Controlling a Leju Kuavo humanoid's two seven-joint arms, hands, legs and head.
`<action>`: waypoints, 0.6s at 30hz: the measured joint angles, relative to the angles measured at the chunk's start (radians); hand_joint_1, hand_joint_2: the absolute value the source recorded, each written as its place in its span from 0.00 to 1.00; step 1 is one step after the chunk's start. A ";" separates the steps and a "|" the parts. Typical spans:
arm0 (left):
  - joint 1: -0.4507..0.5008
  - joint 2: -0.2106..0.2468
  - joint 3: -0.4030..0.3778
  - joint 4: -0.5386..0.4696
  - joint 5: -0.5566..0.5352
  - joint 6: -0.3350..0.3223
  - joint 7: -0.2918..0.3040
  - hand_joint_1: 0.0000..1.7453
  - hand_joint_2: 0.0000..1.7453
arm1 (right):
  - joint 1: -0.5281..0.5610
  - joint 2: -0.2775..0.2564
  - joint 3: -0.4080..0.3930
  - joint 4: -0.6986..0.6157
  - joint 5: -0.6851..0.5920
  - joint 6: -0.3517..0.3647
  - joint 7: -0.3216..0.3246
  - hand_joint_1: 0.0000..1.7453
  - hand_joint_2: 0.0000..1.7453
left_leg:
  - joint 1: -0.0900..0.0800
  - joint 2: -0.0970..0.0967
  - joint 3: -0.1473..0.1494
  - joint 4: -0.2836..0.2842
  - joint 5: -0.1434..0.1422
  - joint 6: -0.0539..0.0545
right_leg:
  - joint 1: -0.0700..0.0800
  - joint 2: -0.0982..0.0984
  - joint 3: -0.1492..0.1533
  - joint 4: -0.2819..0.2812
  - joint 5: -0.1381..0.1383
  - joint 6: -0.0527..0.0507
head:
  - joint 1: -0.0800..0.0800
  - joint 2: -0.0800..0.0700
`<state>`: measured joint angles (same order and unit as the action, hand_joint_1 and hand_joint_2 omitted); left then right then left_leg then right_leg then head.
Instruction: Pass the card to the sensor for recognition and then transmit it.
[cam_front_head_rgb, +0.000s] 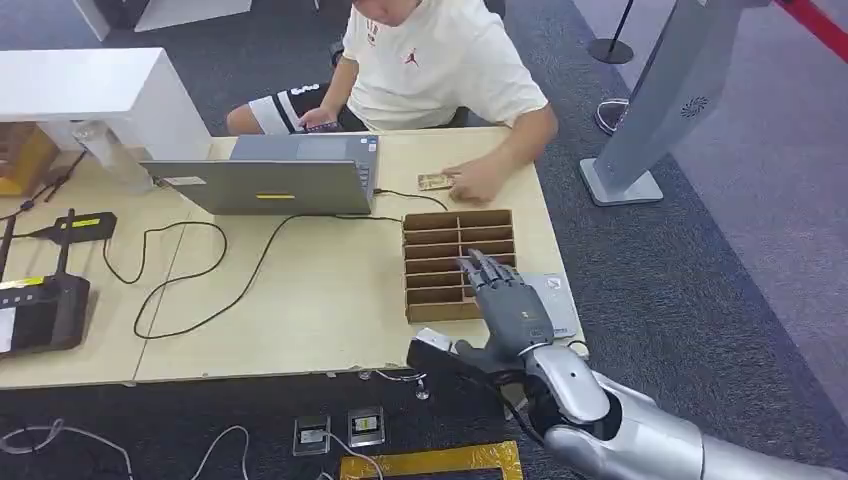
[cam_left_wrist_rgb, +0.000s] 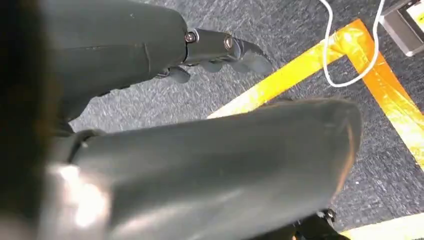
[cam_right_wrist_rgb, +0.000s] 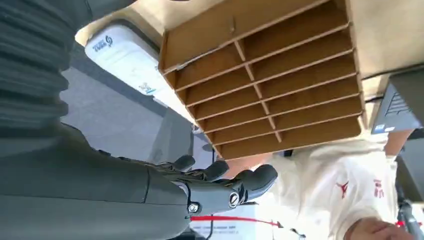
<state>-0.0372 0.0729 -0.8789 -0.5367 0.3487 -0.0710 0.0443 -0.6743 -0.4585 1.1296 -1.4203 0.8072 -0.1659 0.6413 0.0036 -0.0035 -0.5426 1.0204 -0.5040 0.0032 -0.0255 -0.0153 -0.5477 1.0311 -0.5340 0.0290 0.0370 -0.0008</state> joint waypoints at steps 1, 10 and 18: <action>-0.001 0.000 -0.005 0.000 0.006 0.000 0.000 0.00 0.00 | -0.001 0.000 0.000 0.016 0.005 -0.006 0.000 0.00 1.00 | 0.000 0.000 0.000 0.000 0.000 0.000 | 0.000 0.000 0.000 0.000 0.000 0.000 | 0.000 0.000; -0.013 0.002 -0.023 0.001 0.043 0.000 -0.017 0.00 0.00 | -0.004 0.031 0.001 0.137 0.022 -0.050 -0.004 0.00 1.00 | 0.000 0.000 0.000 0.000 0.000 0.000 | 0.000 0.000 0.000 0.000 0.000 0.000 | 0.000 0.000; -0.015 0.002 -0.024 0.003 0.064 0.000 -0.023 0.00 0.00 | -0.003 0.070 0.010 0.235 0.029 -0.057 -0.008 0.00 1.00 | 0.000 0.000 0.000 0.000 0.000 0.000 | 0.000 0.000 0.000 0.000 0.000 0.000 | 0.000 0.000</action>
<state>-0.0521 0.0748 -0.9033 -0.5341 0.4131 -0.0710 0.0214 -0.6776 -0.3887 1.1399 -1.1852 0.8362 -0.2228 0.6329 0.0038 -0.0039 -0.5430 1.0203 -0.5040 0.0032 -0.0253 -0.0155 -0.5477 1.0312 -0.5340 0.0290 0.0370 -0.0008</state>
